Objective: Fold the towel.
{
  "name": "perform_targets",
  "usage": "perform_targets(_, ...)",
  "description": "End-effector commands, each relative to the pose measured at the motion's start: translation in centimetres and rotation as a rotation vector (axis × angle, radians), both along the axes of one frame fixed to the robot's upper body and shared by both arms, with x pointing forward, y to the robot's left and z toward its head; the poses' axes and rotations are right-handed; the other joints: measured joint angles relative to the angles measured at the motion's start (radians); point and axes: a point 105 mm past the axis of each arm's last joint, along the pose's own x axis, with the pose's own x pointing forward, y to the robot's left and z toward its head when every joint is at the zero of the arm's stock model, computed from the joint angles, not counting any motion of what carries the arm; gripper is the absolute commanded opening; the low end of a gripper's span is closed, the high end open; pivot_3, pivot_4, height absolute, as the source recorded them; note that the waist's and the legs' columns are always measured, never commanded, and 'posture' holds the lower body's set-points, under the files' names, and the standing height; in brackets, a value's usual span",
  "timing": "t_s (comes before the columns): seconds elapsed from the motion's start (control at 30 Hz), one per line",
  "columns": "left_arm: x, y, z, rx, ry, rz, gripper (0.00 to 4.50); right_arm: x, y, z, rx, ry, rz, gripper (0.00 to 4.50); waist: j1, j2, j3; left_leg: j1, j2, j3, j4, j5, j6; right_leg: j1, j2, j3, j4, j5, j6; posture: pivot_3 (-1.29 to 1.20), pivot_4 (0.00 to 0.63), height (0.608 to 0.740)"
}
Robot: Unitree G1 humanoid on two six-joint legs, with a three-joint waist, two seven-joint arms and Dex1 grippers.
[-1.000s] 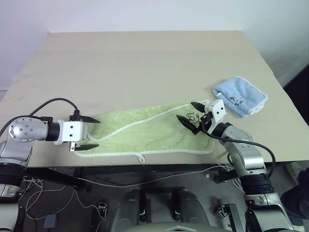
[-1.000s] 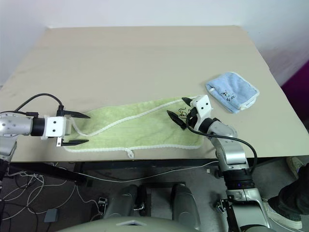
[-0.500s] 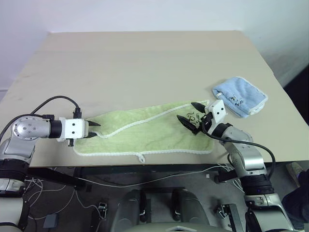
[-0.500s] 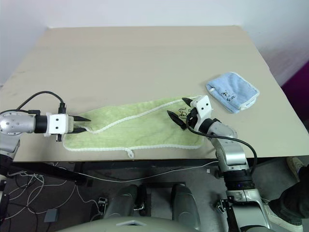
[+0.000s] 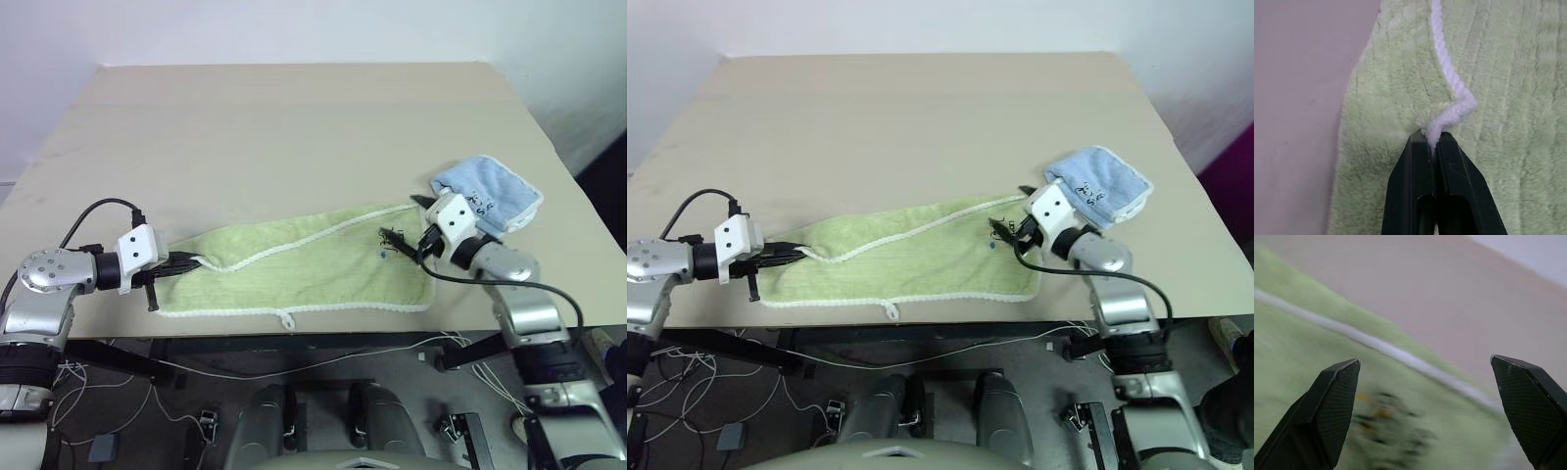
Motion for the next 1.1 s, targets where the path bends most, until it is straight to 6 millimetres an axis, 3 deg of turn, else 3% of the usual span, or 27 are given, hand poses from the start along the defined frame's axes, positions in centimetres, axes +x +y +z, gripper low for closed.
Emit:
perform_targets(0.03, 0.1, 0.0, 1.6, -0.047, -0.047, 0.026, 0.02, 0.8, -0.7, 0.8, -0.120, -0.095, -0.010, 4.50, 0.000, 0.000, 0.000, 0.000, 0.000, 0.000, 0.000, 0.001, -0.001, 0.000, 0.000, 0.000, 0.000, 0.000, 0.000, 0.00, 0.150, 0.740)
perform_targets(0.27, -0.2, 0.1, 1.1, -0.053, -0.038, 0.047, 0.02, 2.9, -2.1, 0.3, -0.288, -0.135, -0.024, 4.50, -0.003, 0.000, 0.000, 0.000, 0.000, 0.001, 0.000, 0.003, -0.005, 0.000, 0.000, 0.000, 0.000, 0.000, 0.000, 0.00, 0.150, 0.740)
perform_targets(0.63, -0.5, 0.2, 0.7, -0.046, -0.039, 0.060, 0.02, 5.3, -2.1, -0.7, -0.458, -0.172, -0.026, 4.50, -0.005, 0.000, 0.000, 0.000, 0.000, 0.001, 0.000, 0.003, -0.005, 0.000, 0.000, 0.001, 0.000, 0.000, 0.000, 0.00, 0.150, 0.740)
perform_targets(0.73, -0.6, 0.3, 0.6, -0.045, -0.039, 0.065, 0.00, 5.3, -1.9, -0.9, -0.462, -0.168, -0.007, 3.89, -0.005, 0.000, 0.000, 0.000, 0.000, 0.001, 0.000, 0.003, -0.005, 0.000, 0.000, 0.001, 0.000, 0.000, 0.000, 0.00, 0.150, 0.740)
perform_targets(1.1, -0.7, 0.1, 0.4, -0.048, -0.037, 0.070, 0.00, 5.1, -2.2, -1.0, -0.480, -0.158, 0.014, 0.06, -0.005, 0.000, 0.000, 0.000, 0.000, 0.002, 0.000, 0.003, -0.005, 0.000, 0.000, 0.001, 0.000, 0.000, 0.000, 0.00, 0.150, 0.740)
